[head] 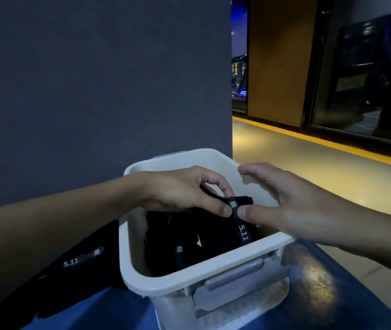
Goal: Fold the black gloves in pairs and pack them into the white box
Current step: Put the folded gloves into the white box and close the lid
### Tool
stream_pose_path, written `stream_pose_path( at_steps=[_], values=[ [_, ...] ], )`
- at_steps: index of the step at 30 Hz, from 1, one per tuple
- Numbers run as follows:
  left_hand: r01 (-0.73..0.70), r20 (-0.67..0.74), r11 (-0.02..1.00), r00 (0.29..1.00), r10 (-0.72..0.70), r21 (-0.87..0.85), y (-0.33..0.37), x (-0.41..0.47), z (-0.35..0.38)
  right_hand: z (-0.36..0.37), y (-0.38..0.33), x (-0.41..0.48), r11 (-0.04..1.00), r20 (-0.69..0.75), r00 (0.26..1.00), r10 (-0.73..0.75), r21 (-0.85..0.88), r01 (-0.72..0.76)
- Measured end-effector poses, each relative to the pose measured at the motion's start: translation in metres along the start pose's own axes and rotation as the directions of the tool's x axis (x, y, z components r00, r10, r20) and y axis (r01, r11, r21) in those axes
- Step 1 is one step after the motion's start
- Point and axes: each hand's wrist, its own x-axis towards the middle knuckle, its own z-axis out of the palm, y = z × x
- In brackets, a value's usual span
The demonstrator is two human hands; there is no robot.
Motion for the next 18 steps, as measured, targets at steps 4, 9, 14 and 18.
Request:
stream_pose_path(
  at_steps=[4,9,14,18],
  values=[
    [0.005,0.068,0.998,0.998,-0.009,0.058,-0.0027,0.0037,0.0055,-0.0007,0.0031,0.0008,1.000,-0.002,1.000,-0.004,0.001,0.004],
    [0.005,0.107,1.000,0.994,-0.002,-0.029,-0.0028,0.0058,0.0039,-0.0004,0.0038,0.0001,1.000,0.000,1.000,-0.008,0.018,0.008],
    [-0.077,0.053,0.960,0.997,0.065,0.271,-0.0095,0.0099,0.0101,0.0004,0.0023,-0.0009,1.000,-0.017,1.000,-0.001,0.007,0.001],
    [-0.129,0.087,0.942,0.990,0.107,0.311,-0.0078,0.0080,0.0065,-0.0050,0.0029,-0.0078,1.000,0.035,0.999,-0.003,0.028,0.002]
  ],
)
